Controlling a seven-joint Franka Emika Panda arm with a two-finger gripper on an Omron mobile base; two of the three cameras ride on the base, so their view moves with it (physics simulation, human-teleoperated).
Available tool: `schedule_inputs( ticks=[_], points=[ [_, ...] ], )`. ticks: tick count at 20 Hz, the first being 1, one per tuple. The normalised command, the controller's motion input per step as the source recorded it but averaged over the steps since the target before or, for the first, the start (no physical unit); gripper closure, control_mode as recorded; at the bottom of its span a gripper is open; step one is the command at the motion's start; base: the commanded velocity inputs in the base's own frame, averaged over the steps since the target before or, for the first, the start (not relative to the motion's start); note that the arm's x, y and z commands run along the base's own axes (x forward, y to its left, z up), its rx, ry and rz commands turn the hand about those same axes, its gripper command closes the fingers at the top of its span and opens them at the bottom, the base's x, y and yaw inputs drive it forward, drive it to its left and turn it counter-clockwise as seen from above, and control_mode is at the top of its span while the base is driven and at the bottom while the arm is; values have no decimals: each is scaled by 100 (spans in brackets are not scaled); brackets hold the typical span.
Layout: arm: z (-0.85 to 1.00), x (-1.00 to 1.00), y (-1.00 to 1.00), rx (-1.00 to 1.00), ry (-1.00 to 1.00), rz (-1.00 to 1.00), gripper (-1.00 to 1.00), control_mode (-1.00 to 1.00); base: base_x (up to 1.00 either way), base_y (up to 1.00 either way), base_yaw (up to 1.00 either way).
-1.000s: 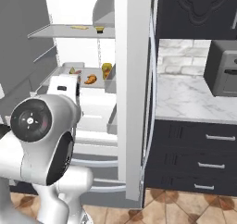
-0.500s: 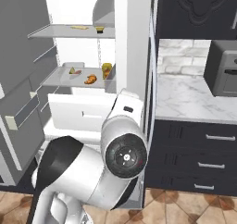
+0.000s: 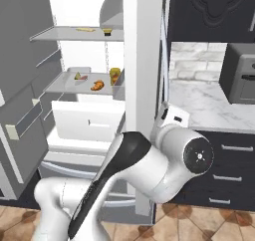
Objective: Place the tupperware on the second highest shelf of the fridge. Make space for the tupperware among the existing items by rearranging them on the shelves if needed. Close the fridge door when finished.
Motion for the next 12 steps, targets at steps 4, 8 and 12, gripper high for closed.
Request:
schedule_inputs(
  ticks=[4,8,12],
  points=[
    [-21,79,-31,12,0,21,-100,-100,0,0,0],
    [-7,71,-60,12,-1,18,-100,-100,0,0,0],
    [-9,38,-54,8,-1,27,-100,-100,0,0,0]
  ],
)
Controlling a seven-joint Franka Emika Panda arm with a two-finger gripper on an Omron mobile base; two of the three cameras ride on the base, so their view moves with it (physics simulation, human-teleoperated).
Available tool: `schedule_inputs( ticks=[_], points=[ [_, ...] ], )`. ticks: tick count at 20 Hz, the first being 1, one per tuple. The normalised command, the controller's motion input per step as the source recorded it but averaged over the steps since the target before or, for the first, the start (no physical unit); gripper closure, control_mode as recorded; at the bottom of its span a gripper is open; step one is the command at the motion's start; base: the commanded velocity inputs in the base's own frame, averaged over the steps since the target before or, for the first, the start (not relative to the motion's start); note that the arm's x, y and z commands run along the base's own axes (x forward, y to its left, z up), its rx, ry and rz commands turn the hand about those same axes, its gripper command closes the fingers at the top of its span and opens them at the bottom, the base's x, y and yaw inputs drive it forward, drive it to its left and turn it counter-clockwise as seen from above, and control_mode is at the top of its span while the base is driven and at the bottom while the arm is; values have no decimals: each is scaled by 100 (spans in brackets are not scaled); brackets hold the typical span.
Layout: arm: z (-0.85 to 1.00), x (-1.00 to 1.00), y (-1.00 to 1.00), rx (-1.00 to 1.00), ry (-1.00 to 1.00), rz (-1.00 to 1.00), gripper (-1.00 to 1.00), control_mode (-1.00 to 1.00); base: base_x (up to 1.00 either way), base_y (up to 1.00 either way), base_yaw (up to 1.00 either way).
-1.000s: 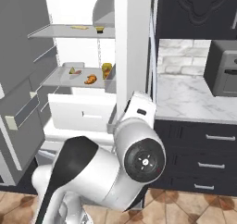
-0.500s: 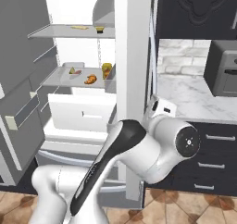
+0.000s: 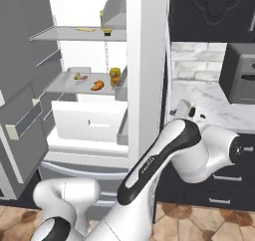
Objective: Place the tupperware on the second highest shelf of the fridge. Make space for the tupperware among the existing items by rearranging them on the shelves if needed. Close the fridge door when finished.
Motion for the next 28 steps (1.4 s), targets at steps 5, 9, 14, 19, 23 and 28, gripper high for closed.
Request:
schedule_inputs(
  ticks=[5,9,14,19,23,28],
  points=[
    [-48,52,-1,1,0,27,-100,-100,0,0,0],
    [4,-80,5,2,-29,28,-100,-100,0,0,0],
    [-48,67,1,0,-1,12,-100,-100,0,0,0],
    [-48,60,21,0,-1,14,-100,-100,0,0,0],
    [-41,-13,100,-6,-10,25,-100,-100,0,0,0],
    [-34,25,100,-7,-1,23,-100,-100,0,0,0]
  ],
)
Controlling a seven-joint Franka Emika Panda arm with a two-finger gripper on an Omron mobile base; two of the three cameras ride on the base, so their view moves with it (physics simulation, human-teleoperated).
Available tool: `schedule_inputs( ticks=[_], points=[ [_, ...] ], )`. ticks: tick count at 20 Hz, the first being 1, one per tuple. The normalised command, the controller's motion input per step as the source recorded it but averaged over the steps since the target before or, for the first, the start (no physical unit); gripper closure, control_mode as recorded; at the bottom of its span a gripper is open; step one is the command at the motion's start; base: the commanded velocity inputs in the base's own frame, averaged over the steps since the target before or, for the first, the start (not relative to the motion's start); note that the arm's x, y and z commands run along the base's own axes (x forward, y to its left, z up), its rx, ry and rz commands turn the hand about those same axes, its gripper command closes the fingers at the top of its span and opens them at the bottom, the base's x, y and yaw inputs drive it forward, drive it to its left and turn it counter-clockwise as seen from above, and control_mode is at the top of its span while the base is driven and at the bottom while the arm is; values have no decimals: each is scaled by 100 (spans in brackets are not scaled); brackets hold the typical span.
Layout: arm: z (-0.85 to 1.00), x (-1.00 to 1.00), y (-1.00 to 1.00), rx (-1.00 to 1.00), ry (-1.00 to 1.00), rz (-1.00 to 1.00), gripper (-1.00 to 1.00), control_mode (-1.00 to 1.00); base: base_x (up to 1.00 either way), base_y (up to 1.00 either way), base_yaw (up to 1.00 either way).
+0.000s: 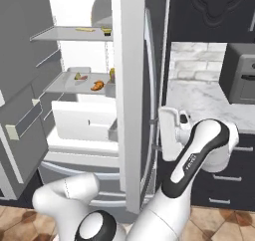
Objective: Place the tupperware on the second highest shelf of the fridge. Make space for the tupperware among the existing items by rearranging them on the shelves if needed. Close the fridge door when finished.
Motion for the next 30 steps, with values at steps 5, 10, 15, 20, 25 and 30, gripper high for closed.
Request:
schedule_inputs(
  ticks=[5,10,15,20,25,30],
  points=[
    [-44,70,100,-8,0,24,-100,-100,0,0,0],
    [-40,100,100,-3,-2,16,-100,-100,0,0,0],
    [-11,100,100,-7,-14,-5,-100,-100,0,0,0],
    [-3,100,100,-6,-14,-13,-100,-100,0,0,0],
    [-7,100,96,-8,-14,-20,-100,-100,0,0,0],
    [-9,100,55,-6,-11,-23,-100,-100,0,0,0]
  ],
)
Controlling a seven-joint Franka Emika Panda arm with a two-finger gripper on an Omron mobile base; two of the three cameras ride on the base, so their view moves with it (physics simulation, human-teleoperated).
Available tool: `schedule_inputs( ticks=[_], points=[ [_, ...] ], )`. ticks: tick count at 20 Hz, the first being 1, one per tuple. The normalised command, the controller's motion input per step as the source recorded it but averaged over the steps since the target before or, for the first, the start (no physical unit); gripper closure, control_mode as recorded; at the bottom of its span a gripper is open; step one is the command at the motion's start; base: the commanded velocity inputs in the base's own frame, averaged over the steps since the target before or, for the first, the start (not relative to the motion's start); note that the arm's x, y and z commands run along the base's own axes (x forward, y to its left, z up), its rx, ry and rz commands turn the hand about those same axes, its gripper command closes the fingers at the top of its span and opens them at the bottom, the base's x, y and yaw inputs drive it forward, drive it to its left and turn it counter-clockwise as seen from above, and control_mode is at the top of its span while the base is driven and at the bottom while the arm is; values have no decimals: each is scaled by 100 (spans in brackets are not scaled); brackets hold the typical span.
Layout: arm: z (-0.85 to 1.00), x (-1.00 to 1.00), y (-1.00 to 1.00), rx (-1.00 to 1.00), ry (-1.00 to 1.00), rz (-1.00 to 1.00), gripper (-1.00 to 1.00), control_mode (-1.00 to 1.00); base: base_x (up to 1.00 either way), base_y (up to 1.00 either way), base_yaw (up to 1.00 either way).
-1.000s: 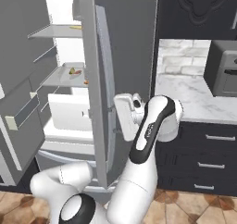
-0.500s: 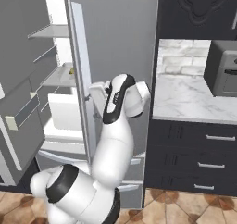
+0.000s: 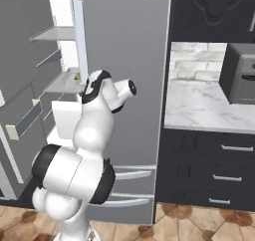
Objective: Place the tupperware on the second highest shelf of the fridge. Make space for the tupperware among the existing items by rearranging them on the shelves if needed. Close the fridge door when finished.
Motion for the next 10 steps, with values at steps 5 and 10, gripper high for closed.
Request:
schedule_inputs(
  ticks=[5,10],
  points=[
    [-13,100,35,-9,-9,-28,-100,-100,0,0,0],
    [-14,100,16,-10,-8,-31,-100,-100,0,0,0]
  ],
)
